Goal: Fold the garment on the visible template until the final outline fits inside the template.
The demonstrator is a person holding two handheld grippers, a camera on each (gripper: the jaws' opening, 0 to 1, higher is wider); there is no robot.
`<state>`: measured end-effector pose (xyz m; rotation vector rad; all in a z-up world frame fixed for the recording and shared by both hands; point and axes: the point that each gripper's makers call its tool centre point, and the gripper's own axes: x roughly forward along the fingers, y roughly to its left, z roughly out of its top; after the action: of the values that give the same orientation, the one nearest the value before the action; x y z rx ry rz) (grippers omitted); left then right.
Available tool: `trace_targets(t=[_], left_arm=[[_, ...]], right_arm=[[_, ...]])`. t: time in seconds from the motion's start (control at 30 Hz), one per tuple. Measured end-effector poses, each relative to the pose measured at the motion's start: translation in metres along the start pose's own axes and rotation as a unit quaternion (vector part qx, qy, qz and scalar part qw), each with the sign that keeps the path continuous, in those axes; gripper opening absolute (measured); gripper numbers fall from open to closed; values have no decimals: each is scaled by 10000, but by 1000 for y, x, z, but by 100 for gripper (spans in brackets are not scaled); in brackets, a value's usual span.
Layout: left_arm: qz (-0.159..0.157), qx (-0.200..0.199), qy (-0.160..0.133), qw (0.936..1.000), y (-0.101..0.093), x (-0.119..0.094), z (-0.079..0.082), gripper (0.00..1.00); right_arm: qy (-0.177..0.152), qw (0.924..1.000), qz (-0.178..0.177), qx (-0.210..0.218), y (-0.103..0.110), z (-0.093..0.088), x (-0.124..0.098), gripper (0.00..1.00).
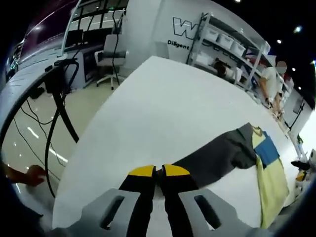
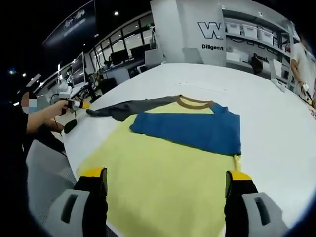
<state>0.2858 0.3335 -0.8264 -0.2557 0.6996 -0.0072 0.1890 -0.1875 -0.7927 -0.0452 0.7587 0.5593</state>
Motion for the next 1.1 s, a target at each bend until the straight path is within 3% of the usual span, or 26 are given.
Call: trace_targets(t=[0.17,0.27,0.43,0.63,0.77,1.0,1.1], left_arm=[[-121,198,-45,9997,-6,-6,-2,30],[-221,655,45,9976,-12,-11,-12,35],[-389,862,25,9955,-20,-16,-22,43],[-513,996,177,9935,-22,-13,-39,45],[-546,1129,309,9916,-22,-9,-49,42],[-466,1356,324,9891,-21,-4,-53,35],[-388,1570,180,9867,-21,-4,-53,30]], right_arm=[[-17,10000,18,3,1,1,0,99],[-5,10000,34,-3,1,1,1,99],[3,10000,44,2,0,0,1,99],[18,10000,41,-15,-1,-1,1,99],[39,10000,43,0,-2,-2,1,99],[7,10000,15,22,-4,0,2,99],[21,10000,22,10,-4,1,2,99]])
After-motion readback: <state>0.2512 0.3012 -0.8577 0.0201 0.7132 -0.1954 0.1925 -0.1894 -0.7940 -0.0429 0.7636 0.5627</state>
